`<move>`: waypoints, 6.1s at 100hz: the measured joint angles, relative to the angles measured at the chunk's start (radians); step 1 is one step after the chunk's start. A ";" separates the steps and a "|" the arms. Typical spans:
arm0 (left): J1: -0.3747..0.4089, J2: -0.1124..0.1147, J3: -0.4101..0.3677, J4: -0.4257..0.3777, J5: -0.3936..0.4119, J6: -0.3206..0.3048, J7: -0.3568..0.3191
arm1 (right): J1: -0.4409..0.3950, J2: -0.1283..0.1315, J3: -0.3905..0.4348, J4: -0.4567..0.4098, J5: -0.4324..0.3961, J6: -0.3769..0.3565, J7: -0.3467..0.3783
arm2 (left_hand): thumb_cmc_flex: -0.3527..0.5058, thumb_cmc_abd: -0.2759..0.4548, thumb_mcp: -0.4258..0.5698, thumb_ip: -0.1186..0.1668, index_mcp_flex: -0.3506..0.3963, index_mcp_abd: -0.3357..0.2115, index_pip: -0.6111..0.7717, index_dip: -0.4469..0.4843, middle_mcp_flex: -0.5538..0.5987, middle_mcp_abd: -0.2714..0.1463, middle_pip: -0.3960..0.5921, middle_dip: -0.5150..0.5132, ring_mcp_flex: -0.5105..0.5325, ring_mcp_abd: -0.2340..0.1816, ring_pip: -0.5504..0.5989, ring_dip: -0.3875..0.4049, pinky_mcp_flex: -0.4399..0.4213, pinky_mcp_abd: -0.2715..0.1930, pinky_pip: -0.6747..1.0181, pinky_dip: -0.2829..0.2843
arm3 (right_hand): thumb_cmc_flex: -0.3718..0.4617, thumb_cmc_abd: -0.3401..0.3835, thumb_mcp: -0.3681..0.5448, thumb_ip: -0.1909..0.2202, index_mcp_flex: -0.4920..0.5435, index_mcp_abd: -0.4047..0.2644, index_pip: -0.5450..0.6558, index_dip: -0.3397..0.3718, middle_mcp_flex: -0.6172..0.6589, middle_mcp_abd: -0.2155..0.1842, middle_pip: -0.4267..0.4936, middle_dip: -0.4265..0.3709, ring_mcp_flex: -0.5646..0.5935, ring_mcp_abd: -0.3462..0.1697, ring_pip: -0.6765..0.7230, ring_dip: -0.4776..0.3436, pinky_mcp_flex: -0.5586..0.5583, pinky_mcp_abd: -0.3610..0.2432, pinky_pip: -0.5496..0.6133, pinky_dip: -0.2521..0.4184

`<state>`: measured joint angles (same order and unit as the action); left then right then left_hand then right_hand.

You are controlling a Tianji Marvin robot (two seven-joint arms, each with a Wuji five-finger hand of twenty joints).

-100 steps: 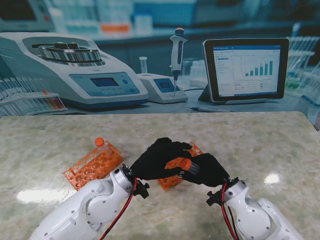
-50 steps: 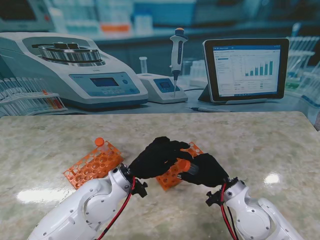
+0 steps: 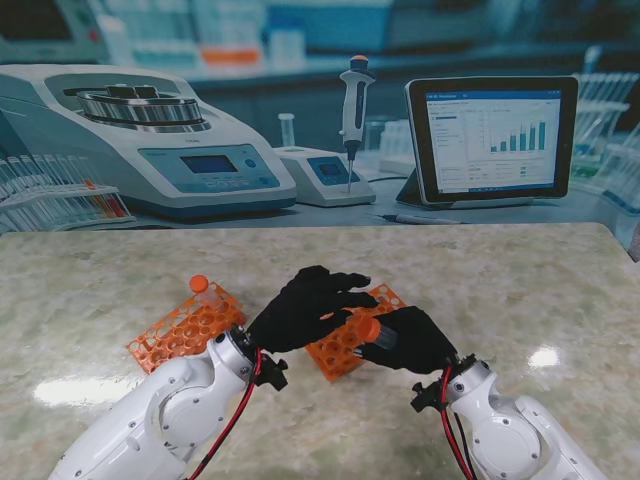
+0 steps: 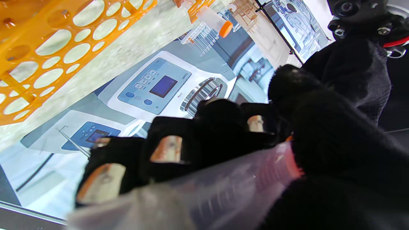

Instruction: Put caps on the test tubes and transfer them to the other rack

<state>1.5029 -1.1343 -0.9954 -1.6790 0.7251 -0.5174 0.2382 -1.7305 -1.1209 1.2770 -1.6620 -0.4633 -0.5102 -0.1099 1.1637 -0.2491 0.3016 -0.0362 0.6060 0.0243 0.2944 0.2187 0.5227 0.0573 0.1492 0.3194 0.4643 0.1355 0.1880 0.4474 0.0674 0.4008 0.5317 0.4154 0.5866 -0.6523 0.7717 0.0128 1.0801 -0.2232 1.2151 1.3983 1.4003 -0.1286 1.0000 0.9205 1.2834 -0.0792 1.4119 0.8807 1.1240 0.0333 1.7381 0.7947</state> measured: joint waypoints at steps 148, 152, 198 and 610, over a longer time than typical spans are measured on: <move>-0.034 -0.004 0.075 0.035 -0.029 0.028 0.023 | -0.001 0.001 0.004 -0.001 0.000 0.002 -0.001 | -0.101 -0.040 -0.352 -0.020 -0.080 0.138 0.403 0.278 0.016 0.012 0.021 0.029 0.029 0.000 0.014 0.021 0.013 0.003 -0.014 0.000 | 0.000 0.000 0.000 0.000 0.000 0.000 0.001 0.001 0.000 0.000 0.000 0.000 0.000 0.000 0.000 0.000 0.000 0.000 0.000 -0.007; -0.034 -0.004 0.075 0.035 -0.027 0.026 0.025 | -0.001 0.001 0.004 -0.001 0.000 0.002 0.000 | -0.100 -0.045 -0.352 -0.020 -0.057 0.139 0.374 0.251 0.020 0.012 0.024 0.029 0.029 0.000 0.014 0.021 0.014 0.003 -0.014 0.000 | 0.000 0.000 0.000 0.000 0.000 0.000 0.001 0.002 0.000 0.000 0.000 0.000 0.000 0.000 0.000 0.000 0.000 0.000 0.000 -0.008; -0.049 -0.005 0.089 0.051 0.005 0.006 0.054 | -0.004 0.001 0.007 0.001 0.000 0.005 0.000 | -0.099 -0.101 -0.217 -0.080 0.035 0.146 0.179 0.169 0.030 0.012 0.024 0.025 0.029 0.000 0.014 0.021 0.019 0.004 -0.014 0.000 | 0.000 0.000 0.000 0.000 0.000 0.001 0.001 0.002 0.000 0.000 0.000 0.000 0.000 0.000 0.000 0.000 0.000 0.000 0.000 -0.009; -0.048 -0.004 0.076 0.052 -0.016 -0.022 0.013 | -0.001 0.003 0.009 0.005 0.004 0.008 0.008 | -0.113 -0.106 -0.044 -0.086 -0.069 0.146 0.194 0.207 -0.010 0.015 0.000 0.001 0.013 0.012 -0.003 -0.001 0.002 0.005 -0.014 0.000 | 0.000 0.000 -0.007 -0.001 -0.001 0.007 0.001 0.003 0.000 0.000 0.000 0.000 -0.001 0.000 0.000 0.010 0.001 0.001 0.003 -0.009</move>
<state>1.4553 -1.1388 -0.9190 -1.6272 0.7088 -0.5395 0.2507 -1.7318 -1.1179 1.2856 -1.6566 -0.4590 -0.5026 -0.1015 1.0502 -0.3546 0.2576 -0.1218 0.5374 0.1701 0.4886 0.4255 0.5127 0.0720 0.1495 0.3208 0.4775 0.1470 0.1847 0.4466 0.0693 0.4061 0.5175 0.4154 0.5865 -0.6523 0.7651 0.0122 1.0795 -0.2164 1.2163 1.4009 1.4003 -0.1284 1.0000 0.9206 1.2828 -0.0788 1.4119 0.8911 1.1248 0.0343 1.7407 0.7859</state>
